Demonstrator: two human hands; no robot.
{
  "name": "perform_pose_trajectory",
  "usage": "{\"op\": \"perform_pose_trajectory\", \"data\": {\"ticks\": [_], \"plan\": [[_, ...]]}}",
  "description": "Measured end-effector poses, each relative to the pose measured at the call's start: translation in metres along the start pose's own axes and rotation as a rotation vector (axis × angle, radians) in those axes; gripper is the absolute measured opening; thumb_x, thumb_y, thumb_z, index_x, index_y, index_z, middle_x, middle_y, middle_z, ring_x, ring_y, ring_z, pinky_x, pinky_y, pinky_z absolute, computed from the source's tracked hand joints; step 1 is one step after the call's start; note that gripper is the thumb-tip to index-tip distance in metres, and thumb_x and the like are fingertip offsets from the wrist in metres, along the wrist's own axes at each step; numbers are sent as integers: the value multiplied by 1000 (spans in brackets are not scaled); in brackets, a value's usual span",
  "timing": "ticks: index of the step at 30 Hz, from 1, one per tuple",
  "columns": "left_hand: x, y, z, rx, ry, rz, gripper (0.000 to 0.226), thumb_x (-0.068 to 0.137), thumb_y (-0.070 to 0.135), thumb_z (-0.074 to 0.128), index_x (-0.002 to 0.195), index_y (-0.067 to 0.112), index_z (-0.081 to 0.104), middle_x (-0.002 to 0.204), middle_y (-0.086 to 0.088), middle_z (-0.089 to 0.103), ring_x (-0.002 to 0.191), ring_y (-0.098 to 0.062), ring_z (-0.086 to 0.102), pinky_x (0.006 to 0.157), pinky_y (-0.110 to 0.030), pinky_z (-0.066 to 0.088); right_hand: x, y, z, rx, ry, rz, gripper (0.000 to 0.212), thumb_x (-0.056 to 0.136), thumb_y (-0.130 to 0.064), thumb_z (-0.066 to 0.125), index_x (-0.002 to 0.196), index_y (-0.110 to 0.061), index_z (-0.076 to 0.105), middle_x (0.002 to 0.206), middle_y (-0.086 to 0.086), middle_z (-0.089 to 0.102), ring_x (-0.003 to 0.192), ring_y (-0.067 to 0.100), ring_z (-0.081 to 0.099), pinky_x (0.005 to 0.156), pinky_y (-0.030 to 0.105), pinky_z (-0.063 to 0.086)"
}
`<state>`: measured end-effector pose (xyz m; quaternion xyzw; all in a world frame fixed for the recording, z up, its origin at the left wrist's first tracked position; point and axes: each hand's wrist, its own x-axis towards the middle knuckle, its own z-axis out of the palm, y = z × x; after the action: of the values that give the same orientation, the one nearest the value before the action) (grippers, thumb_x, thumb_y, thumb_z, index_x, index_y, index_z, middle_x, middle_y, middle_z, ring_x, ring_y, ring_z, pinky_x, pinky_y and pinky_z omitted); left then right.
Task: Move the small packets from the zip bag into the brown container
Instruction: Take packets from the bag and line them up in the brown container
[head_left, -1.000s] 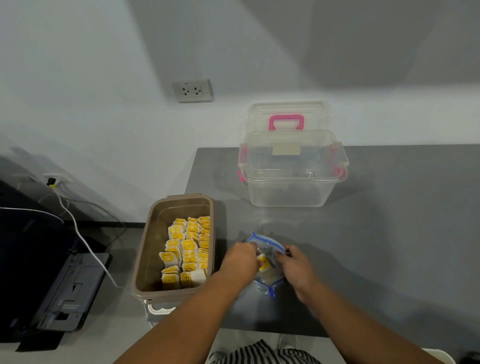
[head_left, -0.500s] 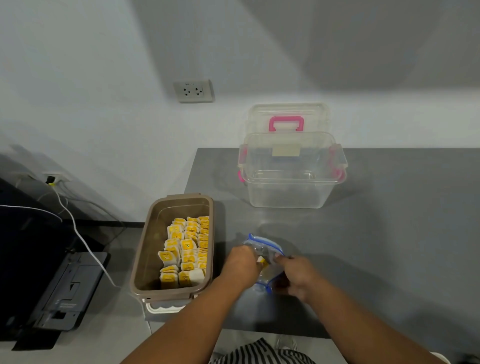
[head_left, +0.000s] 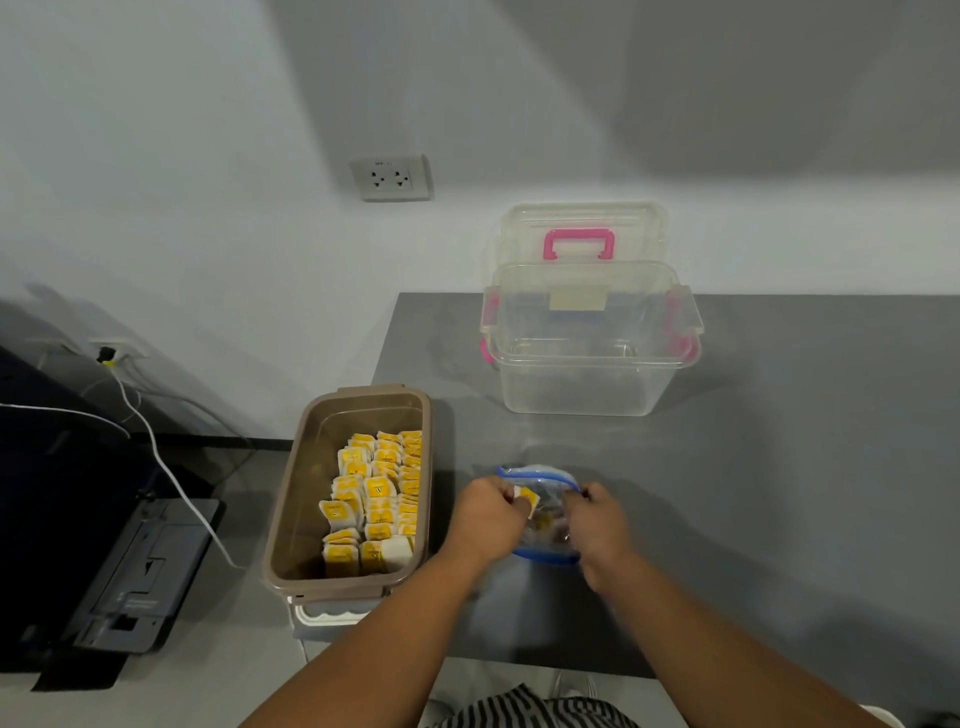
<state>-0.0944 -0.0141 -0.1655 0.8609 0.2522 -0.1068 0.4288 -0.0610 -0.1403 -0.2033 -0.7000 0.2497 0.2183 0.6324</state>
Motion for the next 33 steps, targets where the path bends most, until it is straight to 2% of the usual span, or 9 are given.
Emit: {"op": "perform_pose_trajectory", "data": {"ticks": [4, 8, 13, 17, 20, 24, 27, 29, 33], "plan": [[-3, 4, -10, 81, 39, 12, 9, 89, 21, 68, 85, 12, 70, 81, -3, 70, 72, -12, 67, 58, -19, 53, 1, 3, 9, -87, -9, -56, 13, 103, -15, 48, 91, -13, 56, 93, 11, 66, 74, 20, 60, 62, 29, 47], [-9, 12, -27, 198, 71, 84, 11, 82, 23, 72, 74, 19, 67, 74, 3, 69, 69, -13, 67, 69, -29, 59, 2, 5, 13, -79, -34, -48, 17, 104, -15, 47, 93, -8, 57, 92, 11, 67, 79, 21, 62, 63, 29, 49], [-18, 30, -61, 160, -22, 141, 5, 84, 24, 71, 87, 23, 68, 72, 1, 72, 65, -18, 71, 68, -35, 62, 2, 5, 23, 64, -73, -91, 22, 103, -23, 55, 94, -3, 57, 83, 13, 68, 73, 20, 62, 63, 30, 53], [-23, 40, -92, 150, -21, 236, 10, 85, 26, 74, 82, 26, 65, 74, 7, 68, 62, -11, 66, 63, -28, 57, -2, -2, 31, 85, -25, -138, 23, 103, -24, 56, 88, -6, 58, 78, 10, 66, 71, 21, 61, 60, 29, 52], [-26, 43, -116, 225, -5, 294, 10, 85, 28, 75, 82, 29, 66, 75, 13, 66, 66, -4, 62, 61, -17, 48, -2, 1, 36, 95, 1, -144, 25, 103, -26, 55, 93, -4, 59, 88, 19, 70, 76, 23, 65, 70, 40, 58], [-29, 40, -149, 303, 17, 375, 6, 82, 25, 76, 85, 24, 72, 76, 9, 69, 71, -5, 65, 67, -21, 53, 0, 13, 40, 102, 58, -117, 20, 103, -26, 55, 94, -8, 59, 102, 27, 69, 84, 30, 65, 84, 57, 57], [-29, 29, -173, 353, 5, 419, 6, 83, 24, 74, 88, 25, 71, 77, 10, 67, 75, -4, 63, 69, -22, 51, 0, 20, 46, 63, 103, -101, 21, 103, -29, 54, 95, -10, 58, 99, 21, 69, 90, 35, 68, 81, 52, 60], [-25, 20, -187, 421, -18, 424, 9, 85, 28, 72, 94, 28, 73, 81, 12, 67, 76, -3, 62, 69, -22, 51, -1, 25, 51, 50, 115, -101, 23, 104, -30, 53, 97, -9, 57, 96, 15, 68, 83, 27, 66, 70, 39, 59], [-13, -2, -208, 606, -138, 438, 14, 90, 31, 69, 103, 28, 73, 90, 14, 68, 73, 6, 56, 59, -9, 36, 1, 34, 55, 53, 155, -117, 26, 105, -30, 52, 94, -6, 55, 86, 12, 62, 74, 22, 59, 62, 31, 50]]}}
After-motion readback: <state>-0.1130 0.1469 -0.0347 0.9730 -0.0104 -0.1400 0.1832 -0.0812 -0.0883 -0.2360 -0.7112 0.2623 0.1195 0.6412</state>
